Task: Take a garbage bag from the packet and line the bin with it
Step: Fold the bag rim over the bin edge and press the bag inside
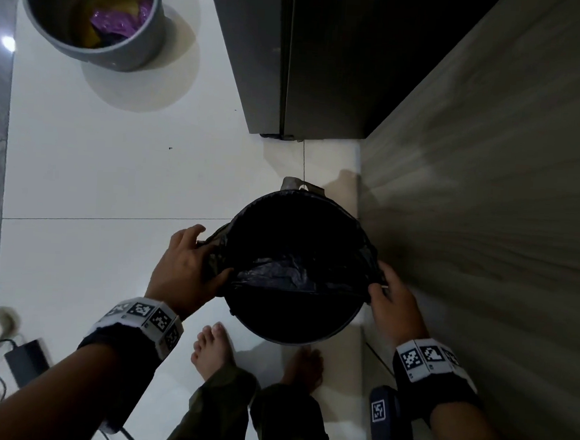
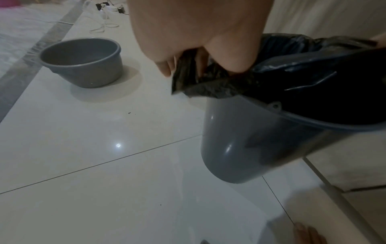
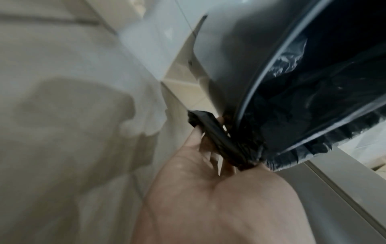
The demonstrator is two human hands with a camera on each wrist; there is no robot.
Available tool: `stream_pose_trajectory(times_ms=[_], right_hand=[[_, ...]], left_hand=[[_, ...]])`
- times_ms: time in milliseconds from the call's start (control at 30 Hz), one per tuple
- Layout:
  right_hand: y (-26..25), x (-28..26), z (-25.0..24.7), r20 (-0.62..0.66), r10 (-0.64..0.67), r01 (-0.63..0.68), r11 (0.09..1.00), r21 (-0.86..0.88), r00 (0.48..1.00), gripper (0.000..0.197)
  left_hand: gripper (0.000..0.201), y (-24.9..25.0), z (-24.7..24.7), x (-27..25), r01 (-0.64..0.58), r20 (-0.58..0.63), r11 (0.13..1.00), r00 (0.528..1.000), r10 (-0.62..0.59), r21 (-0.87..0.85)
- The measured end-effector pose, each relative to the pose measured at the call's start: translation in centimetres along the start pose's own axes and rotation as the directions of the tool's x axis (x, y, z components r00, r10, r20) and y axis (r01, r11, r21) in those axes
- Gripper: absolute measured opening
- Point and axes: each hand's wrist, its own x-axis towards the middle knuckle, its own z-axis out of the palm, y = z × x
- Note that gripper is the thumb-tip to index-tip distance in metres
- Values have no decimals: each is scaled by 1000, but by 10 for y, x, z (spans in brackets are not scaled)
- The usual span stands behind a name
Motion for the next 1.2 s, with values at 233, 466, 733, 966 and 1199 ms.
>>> stream_pose_trajectory(times_ms=[233,466,733,966,1199], right_hand=[[17,-23,12,-178,20,-3,996,92,984,55],[29,-42,26,-114,87,-88,996,-3,990,52],[27,-51,35,-12,-42,42,999,-7,999,45],[36,-50,37,89,-185,198,966,-169,979,32],[44,-55,31,32,-200,201,979,-40,979,17]], left_hand=[[63,6,17,-16,-191,-141,975,968,206,110],[37,5,26,-33,-185,24,970,983,184,155],[57,8,23,-43,-18,211,973,975,68,-229],[30,2,34,-41,99,157,909,987,-38,-404],[20,-3,29,-50,64,155,825,987,29,-561]])
